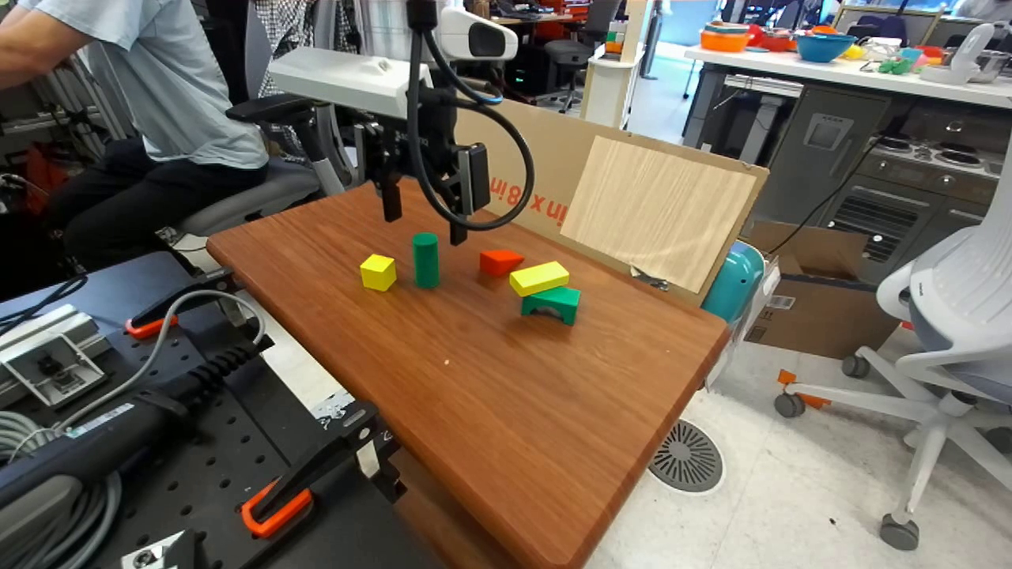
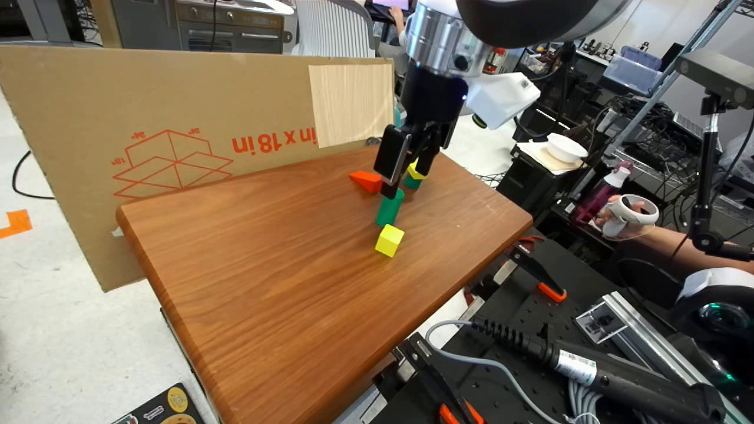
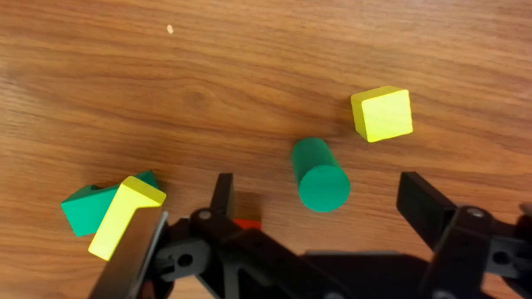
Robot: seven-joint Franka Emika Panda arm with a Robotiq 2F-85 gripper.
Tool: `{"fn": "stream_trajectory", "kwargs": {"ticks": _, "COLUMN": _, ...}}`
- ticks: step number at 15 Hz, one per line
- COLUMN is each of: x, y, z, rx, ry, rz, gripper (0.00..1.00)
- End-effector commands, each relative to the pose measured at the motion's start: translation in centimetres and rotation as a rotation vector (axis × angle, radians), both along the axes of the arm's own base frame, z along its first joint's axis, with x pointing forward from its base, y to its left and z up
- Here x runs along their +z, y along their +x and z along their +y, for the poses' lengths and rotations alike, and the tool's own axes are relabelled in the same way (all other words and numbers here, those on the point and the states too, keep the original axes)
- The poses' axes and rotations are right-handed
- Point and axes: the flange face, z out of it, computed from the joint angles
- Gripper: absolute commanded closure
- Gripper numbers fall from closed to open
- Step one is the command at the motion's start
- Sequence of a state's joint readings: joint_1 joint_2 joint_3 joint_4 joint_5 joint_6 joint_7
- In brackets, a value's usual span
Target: Move the cylindrical green block to the right side of the desk
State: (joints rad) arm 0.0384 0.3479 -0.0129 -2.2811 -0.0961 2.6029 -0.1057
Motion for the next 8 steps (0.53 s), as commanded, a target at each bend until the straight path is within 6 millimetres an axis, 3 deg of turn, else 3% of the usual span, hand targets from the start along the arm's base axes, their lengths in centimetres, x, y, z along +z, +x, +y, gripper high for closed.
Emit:
{"fn": "stream_trajectory", "kwargs": {"ticks": 1, "x": -0.7, "y": 1.2, "z": 0.0, "rx": 0.002, "ry": -0.012, "rz": -0.017, "gripper": 0.00}}
{"fn": "stream_trajectory", "kwargs": {"ticks": 8, "x": -2.6, "y": 1.9, "z": 0.1, "rx": 0.025, "ry": -0.028, "rz": 0.014, "gripper": 0.00}}
